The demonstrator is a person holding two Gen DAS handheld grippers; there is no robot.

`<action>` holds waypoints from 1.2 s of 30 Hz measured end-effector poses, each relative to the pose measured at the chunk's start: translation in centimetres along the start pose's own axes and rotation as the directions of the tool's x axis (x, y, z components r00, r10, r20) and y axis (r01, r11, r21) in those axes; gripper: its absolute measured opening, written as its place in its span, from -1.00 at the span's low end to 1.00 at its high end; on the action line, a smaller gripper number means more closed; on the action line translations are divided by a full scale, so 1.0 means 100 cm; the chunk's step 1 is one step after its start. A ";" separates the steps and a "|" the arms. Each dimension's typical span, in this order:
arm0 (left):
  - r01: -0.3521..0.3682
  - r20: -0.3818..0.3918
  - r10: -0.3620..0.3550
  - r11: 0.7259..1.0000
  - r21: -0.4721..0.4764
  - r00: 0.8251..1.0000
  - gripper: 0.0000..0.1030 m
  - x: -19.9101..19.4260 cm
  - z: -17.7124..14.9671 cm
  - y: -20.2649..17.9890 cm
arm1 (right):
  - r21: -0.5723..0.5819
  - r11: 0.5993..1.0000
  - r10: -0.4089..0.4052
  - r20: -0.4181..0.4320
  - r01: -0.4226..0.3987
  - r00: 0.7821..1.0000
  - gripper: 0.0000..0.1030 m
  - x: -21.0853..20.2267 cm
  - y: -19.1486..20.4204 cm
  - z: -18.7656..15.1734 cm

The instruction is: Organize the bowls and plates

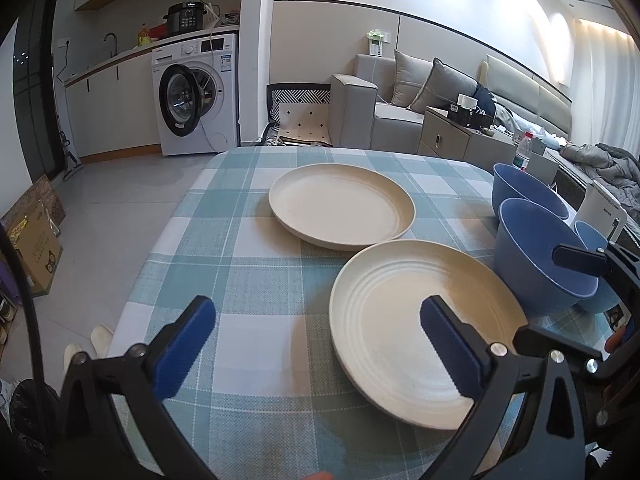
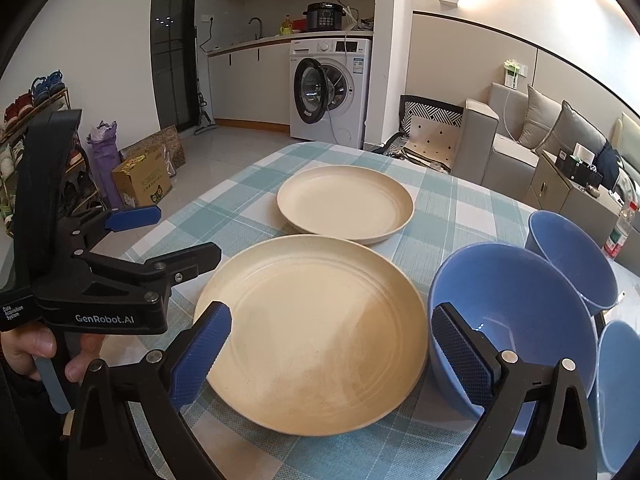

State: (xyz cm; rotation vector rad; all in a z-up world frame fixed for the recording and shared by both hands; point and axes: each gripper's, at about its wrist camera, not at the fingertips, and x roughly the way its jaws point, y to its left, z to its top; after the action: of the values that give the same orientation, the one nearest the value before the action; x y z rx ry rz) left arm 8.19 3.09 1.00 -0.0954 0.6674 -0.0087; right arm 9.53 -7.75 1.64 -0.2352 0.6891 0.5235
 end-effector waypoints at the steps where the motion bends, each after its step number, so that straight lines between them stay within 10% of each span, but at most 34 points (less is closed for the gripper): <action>1: 0.002 0.001 -0.002 1.000 -0.006 1.000 1.00 0.000 0.002 0.001 | -0.003 1.000 0.001 0.000 -0.001 1.000 0.98 -0.001 -0.001 0.002; 36: -0.046 -0.037 0.046 0.999 0.009 0.998 1.00 0.045 0.063 0.001 | 0.137 0.989 0.053 -0.020 -0.050 0.998 0.98 0.047 -0.084 0.108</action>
State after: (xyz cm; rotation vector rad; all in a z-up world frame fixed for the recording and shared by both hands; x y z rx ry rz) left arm 15.59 3.56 3.17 -0.0726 0.7067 0.0310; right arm 22.90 -9.06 6.94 -0.0956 0.7520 0.5216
